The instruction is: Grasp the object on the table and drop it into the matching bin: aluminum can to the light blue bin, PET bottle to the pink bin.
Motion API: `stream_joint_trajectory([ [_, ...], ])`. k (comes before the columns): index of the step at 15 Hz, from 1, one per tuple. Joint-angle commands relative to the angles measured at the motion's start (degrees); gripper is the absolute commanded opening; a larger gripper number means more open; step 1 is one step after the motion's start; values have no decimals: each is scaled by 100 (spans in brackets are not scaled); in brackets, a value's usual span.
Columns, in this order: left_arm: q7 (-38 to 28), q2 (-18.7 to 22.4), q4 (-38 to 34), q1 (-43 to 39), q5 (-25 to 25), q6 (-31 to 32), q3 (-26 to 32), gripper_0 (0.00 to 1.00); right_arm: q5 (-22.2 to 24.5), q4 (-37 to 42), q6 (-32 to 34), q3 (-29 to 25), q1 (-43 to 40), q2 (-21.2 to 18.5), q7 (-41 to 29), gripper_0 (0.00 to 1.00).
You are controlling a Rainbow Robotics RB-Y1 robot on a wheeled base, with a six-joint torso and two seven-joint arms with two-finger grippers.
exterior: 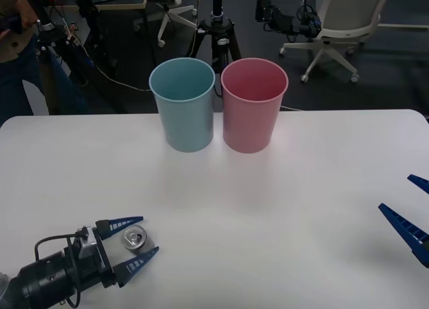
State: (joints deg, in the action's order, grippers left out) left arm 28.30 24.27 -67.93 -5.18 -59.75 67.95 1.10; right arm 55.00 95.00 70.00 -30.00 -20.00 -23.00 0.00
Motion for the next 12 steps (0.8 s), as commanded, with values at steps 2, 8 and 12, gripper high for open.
stream_joint_trajectory([
  [2,-114,-1,-18,0,-19,-1,5,0,0,0,0,0,0,0,0,100],
  [8,-229,-1,-45,-26,7,175,49,0,0,0,0,0,0,0,0,100],
  [12,-466,78,-713,-290,-19,61,260,0,0,0,0,0,0,0,0,100],
])
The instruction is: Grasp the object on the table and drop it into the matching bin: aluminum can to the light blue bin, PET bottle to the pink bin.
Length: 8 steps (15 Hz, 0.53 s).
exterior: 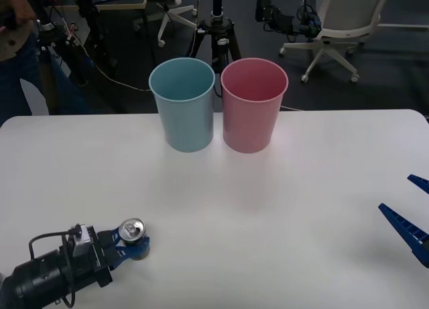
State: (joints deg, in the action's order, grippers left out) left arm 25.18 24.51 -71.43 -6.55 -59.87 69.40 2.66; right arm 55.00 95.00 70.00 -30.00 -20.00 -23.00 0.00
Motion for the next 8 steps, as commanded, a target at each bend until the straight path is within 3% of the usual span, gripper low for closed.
stream_joint_trajectory([
  [1,-444,125,-635,-250,19,-129,130,0,0,0,0,0,0,0,0,100],
  [4,-699,230,-1198,-444,230,-252,288,0,0,0,0,0,0,0,0,100],
  [8,-971,661,-2323,-1033,766,-1008,358,0,0,0,0,0,0,0,0,100],
])
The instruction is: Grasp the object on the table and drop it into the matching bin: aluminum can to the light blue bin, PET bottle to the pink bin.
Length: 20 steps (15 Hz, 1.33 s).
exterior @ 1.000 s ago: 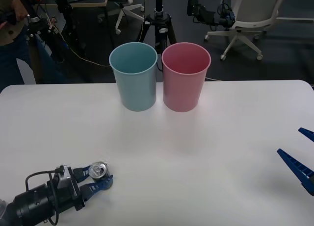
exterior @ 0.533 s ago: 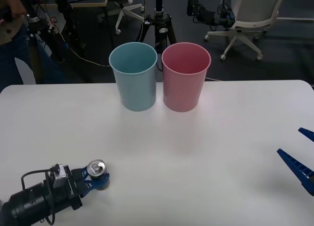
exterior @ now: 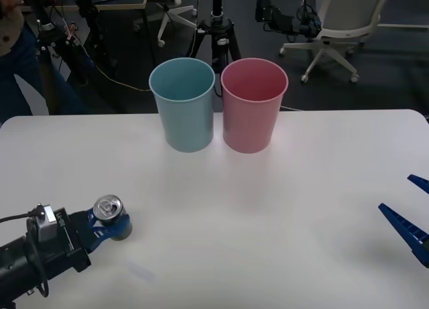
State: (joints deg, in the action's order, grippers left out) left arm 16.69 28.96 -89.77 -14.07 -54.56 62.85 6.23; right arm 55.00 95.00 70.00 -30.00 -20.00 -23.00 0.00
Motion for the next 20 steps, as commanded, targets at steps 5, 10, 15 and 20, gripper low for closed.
stream_joint_trajectory([
  [5,-1001,550,-1166,-483,473,-449,265,0,0,0,0,0,0,0,0,100],
  [10,-2012,664,-1799,-377,60,-440,1003,0,0,0,0,0,0,0,0,100],
  [15,-2891,1007,-1852,168,42,-493,1241,0,0,0,0,0,0,0,0,100],
  [20,-3761,1059,-1825,1328,-564,-941,977,0,0,0,0,0,0,0,0,100],
])
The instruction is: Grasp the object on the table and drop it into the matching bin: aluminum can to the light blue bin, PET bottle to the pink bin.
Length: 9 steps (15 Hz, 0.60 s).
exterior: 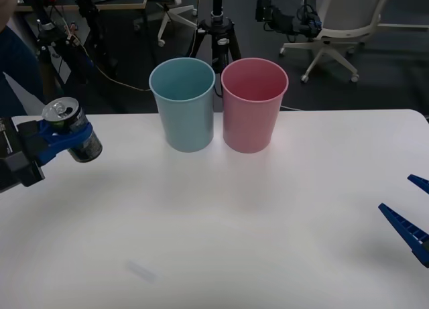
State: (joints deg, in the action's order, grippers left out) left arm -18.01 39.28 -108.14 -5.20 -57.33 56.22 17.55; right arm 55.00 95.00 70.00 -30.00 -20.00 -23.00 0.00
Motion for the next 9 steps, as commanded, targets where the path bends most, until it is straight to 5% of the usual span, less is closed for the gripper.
stream_joint_trajectory([
  [1,-458,62,82,696,-420,-393,-270,0,0,0,0,0,0,0,0,100],
  [9,-563,71,1655,2761,-824,-1140,-1623,1,0,0,0,0,0,0,0,100],
])
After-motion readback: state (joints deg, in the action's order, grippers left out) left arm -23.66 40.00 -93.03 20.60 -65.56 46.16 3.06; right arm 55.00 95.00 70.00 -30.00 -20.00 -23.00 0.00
